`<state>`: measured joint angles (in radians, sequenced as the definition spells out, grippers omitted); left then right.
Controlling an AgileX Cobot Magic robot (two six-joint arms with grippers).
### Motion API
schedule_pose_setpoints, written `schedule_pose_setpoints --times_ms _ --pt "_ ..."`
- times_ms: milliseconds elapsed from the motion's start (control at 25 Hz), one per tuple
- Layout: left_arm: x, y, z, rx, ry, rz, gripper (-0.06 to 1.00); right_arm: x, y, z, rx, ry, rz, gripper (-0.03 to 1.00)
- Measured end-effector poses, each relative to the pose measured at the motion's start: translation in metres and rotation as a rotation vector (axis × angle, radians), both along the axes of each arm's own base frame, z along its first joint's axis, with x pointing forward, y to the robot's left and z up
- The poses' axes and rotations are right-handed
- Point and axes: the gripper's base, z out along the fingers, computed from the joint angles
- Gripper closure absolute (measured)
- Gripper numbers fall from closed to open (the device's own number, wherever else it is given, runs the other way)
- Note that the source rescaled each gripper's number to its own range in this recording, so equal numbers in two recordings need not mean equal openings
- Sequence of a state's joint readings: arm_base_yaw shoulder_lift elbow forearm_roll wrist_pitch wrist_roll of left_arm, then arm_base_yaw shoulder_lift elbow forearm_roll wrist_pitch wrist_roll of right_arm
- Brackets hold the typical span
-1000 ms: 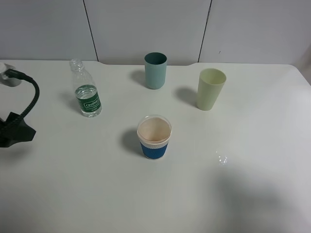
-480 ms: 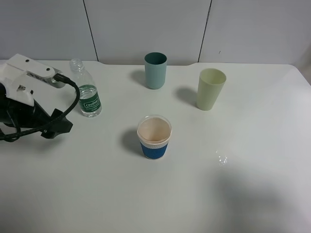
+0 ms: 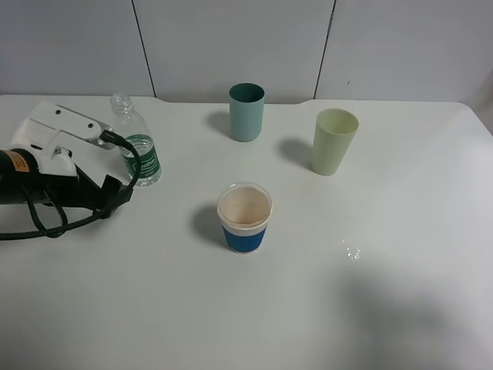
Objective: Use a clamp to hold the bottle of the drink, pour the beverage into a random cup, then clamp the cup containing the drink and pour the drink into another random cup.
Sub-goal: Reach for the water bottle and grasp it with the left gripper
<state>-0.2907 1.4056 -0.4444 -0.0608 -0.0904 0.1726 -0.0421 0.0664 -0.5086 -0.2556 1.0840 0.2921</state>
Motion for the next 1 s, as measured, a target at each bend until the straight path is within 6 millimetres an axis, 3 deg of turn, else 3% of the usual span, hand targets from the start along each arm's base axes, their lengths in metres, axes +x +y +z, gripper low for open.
schedule_pose_setpoints --times_ms 320,520,1000 --pt "-0.002 0.000 -0.014 -0.026 -0.153 -0.029 -0.06 0.000 0.000 0.000 0.000 0.000 0.000 0.02" --pt "0.011 -0.011 -0.035 -0.130 -0.215 -0.049 -0.06 0.000 0.000 0.000 0.000 0.000 0.000 0.02" --pt "0.034 -0.018 -0.055 -0.209 -0.342 -0.053 -0.06 0.000 0.000 0.000 0.000 0.000 0.000 0.02"
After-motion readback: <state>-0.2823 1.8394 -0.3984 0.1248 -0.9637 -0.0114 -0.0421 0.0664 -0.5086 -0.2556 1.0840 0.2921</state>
